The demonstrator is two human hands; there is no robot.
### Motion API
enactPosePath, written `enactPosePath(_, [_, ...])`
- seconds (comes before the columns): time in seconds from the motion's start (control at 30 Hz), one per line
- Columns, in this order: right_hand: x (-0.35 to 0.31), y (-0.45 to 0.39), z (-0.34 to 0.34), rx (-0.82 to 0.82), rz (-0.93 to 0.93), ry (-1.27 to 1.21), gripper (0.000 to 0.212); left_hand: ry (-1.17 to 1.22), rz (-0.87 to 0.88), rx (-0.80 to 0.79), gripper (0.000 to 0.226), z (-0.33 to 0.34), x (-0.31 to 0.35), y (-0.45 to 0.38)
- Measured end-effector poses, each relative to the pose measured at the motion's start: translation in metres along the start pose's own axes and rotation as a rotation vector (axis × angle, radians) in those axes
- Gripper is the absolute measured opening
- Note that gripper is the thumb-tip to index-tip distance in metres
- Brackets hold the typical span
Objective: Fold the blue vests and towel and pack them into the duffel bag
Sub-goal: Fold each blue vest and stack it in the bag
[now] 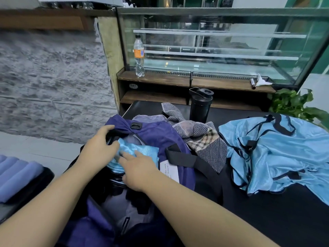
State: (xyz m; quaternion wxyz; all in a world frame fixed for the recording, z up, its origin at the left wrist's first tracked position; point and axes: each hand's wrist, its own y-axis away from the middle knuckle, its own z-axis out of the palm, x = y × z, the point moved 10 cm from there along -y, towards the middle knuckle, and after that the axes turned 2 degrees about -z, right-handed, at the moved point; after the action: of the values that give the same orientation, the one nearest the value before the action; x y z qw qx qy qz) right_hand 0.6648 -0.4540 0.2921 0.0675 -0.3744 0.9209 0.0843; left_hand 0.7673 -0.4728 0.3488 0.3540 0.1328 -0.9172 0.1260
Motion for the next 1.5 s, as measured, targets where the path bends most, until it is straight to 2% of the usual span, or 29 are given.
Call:
enactPosePath(0.13, [-0.008,-0.012,0.009,-0.192,0.089,0.175,0.058,-0.012,0.082,0.008,0.049,0.002,0.019,0.013])
enactPosePath(0.2, [-0.011,-0.012,0.012,-0.225,0.093,0.191,0.057,-0.006,0.082,-0.032,0.044,0.009,0.017,0.018])
enactPosePath(0.27, [-0.012,-0.009,0.002,-0.099,0.061,0.046,0.051,0.016,0.058,-0.110,0.043,0.021,0.009,0.024])
enactPosePath(0.37, [0.003,0.011,-0.024,0.207,0.033,-0.456,0.030,-0.024,0.018,-0.167,0.038,0.028,0.004,0.035])
enactPosePath(0.4, [0.011,0.020,-0.028,0.274,0.036,-0.537,0.029,-0.045,0.019,-0.171,0.036,0.029,0.006,0.039])
enactPosePath(0.5, [0.029,0.044,-0.025,0.334,0.037,-0.509,0.042,-0.152,0.040,-0.117,0.039,0.029,0.020,0.053])
enactPosePath(0.6, [0.042,0.076,-0.030,0.400,0.021,-0.492,0.051,-0.092,0.054,-0.045,0.040,0.035,0.042,0.075])
enactPosePath(0.77, [0.078,0.148,-0.041,0.571,0.117,-0.590,0.050,0.222,0.164,0.016,0.031,0.061,0.081,0.114])
enactPosePath(0.9, [0.119,0.205,-0.030,0.764,0.288,-0.697,0.048,0.658,0.142,0.024,0.031,0.083,0.111,0.149])
enactPosePath(0.97, [0.135,0.231,-0.022,0.835,0.356,-0.712,0.049,0.794,0.122,-0.004,0.034,0.105,0.120,0.166])
enactPosePath(1.13, [0.174,0.280,-0.002,0.893,0.501,-0.691,0.046,0.711,0.167,-0.140,0.043,0.168,0.119,0.195])
enactPosePath(1.33, [0.210,0.315,0.009,0.930,0.631,-0.657,0.046,0.586,0.096,-0.235,0.042,0.207,0.086,0.210])
enactPosePath(1.5, [0.267,0.323,-0.019,0.947,0.800,-0.534,0.046,0.654,0.031,-0.183,0.038,0.207,0.080,0.210])
